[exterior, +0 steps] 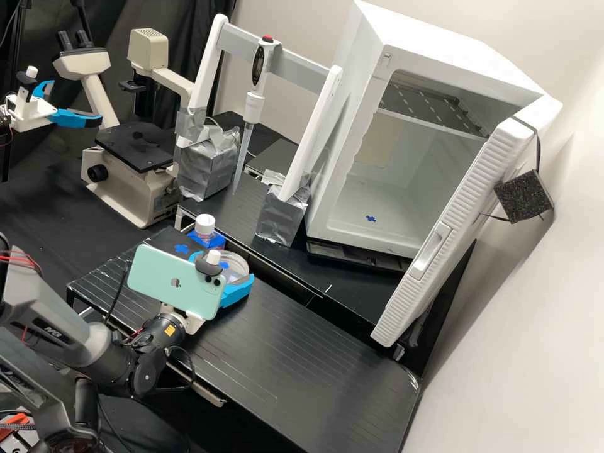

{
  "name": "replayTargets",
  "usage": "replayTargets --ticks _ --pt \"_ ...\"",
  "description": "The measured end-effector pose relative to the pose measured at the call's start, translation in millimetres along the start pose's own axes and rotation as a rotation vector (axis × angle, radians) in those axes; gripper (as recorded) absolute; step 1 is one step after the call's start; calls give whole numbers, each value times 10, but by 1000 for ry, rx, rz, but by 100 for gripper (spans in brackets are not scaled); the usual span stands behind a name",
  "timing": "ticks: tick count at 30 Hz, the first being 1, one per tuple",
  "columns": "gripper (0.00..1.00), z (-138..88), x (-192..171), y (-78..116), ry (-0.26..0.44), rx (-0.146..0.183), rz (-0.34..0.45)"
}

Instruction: Move the petri dish to the bench

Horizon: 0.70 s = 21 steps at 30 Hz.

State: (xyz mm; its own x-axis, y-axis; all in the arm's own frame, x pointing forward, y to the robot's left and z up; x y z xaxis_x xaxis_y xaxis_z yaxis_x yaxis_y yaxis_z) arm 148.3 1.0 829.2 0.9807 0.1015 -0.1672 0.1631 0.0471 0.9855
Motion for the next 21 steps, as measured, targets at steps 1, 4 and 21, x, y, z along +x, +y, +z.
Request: replayTargets --ticks 1,4,21 --pt "0 1 1 -1 1 2 0" --pt "0 7 5 -4 1 -3 -3" --pt "0 152 -15 61 -24 -2 50"
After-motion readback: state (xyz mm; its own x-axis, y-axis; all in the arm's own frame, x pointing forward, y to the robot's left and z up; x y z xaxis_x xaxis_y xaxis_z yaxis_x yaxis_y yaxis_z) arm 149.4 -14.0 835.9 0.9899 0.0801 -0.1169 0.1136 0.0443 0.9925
